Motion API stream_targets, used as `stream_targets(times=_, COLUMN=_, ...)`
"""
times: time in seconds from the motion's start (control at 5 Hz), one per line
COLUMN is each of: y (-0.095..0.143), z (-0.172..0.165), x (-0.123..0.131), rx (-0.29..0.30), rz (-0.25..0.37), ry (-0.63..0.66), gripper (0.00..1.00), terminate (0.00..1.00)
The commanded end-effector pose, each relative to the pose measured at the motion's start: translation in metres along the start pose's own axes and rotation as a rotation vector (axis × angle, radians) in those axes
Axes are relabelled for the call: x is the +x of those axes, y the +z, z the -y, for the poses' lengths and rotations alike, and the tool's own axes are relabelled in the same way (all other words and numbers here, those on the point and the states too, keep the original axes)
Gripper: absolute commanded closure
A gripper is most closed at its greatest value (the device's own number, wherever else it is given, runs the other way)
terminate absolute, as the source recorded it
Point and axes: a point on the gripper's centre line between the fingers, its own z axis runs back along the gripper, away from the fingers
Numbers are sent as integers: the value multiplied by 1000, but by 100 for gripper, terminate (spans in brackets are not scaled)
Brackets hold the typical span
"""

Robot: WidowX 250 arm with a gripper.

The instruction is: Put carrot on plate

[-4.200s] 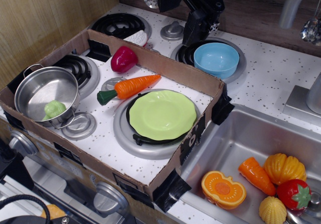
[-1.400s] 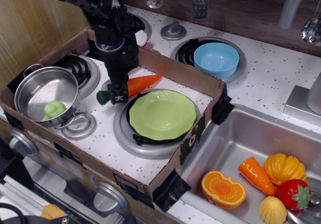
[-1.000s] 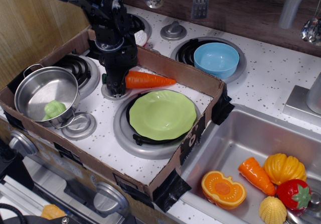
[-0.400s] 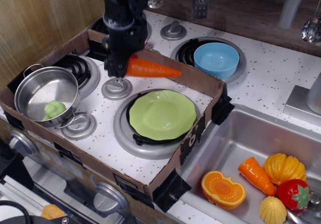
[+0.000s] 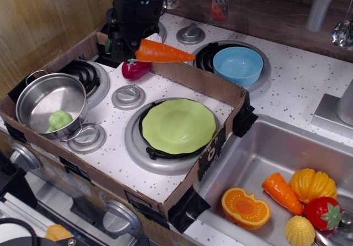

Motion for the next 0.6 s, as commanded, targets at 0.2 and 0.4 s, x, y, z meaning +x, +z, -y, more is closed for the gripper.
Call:
stream_targets(times=0.2, y=-14, z=66, x=-10, rx=-60, rz=35, ry=117, gripper=100, terminate=0)
stream_targets(times=0.4, y=-22, z=71, x=-8, rx=-59, rz=59, ry=120, gripper=100, terminate=0)
